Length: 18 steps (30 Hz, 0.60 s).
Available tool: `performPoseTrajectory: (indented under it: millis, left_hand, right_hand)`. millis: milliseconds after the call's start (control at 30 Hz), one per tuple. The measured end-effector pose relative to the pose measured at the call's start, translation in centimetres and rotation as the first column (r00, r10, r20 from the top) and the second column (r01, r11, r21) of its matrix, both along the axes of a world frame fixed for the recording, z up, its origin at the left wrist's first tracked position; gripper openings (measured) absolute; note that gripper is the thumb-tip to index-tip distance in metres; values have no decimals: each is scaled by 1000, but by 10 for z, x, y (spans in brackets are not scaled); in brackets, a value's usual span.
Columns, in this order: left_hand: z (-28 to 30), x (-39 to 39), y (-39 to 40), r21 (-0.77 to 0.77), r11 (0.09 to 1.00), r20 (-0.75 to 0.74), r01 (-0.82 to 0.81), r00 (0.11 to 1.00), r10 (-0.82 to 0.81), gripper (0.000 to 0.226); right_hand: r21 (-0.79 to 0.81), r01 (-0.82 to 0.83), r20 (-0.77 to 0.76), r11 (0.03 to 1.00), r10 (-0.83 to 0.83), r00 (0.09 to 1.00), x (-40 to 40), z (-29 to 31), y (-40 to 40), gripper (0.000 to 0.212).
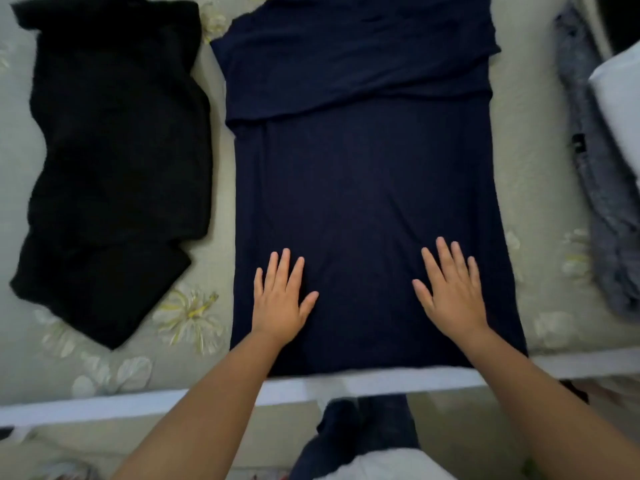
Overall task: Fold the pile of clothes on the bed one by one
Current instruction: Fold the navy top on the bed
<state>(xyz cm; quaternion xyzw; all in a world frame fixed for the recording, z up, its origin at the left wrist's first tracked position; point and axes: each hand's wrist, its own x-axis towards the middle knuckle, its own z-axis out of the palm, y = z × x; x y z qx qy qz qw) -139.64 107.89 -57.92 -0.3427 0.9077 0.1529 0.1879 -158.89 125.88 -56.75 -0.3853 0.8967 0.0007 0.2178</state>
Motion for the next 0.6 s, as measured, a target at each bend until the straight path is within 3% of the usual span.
performPoseTrajectory:
  millis: [100, 200, 267, 333, 400, 467, 533, 600]
  left_hand:
    - [9, 54, 33, 59, 992, 125, 109, 985, -115, 79]
    - [16, 96, 51, 93, 975, 193, 201, 957, -216, 87]
    - [25, 103, 54, 66, 971, 90, 228, 968, -234, 84]
    - [21, 104, 51, -46, 968, -17, 247, 969, -248, 64]
    - [20, 102, 47, -103, 956, -34, 274, 960, -279, 47]
    - [17, 104, 43, -97, 951, -51, 292, 953, -298, 56]
    - [16, 105, 43, -107, 952, -89, 285, 951, -295, 44]
    - [15, 105, 43, -43, 979, -128, 200, 971, -204, 51]
  right_hand:
    - [118, -161, 34, 980, 158, 987, 45, 11, 43, 84]
    - [188, -319, 10, 929, 323, 946, 74, 18, 77, 72]
    - [222, -349, -21, 911, 362, 932, 74, 17, 87, 84]
    - [197, -334, -101, 922, 358, 928, 62, 16, 91, 79]
    - [151, -353, -164, 924, 375, 912, 47, 13, 96, 79]
    - [102, -427, -219, 899, 439, 872, 30, 10, 102, 80]
    - [54, -536, -233, 842, 533, 814, 16, 7, 108, 80]
    - [3, -598, -254, 802, 579, 775, 7, 6, 113, 69]
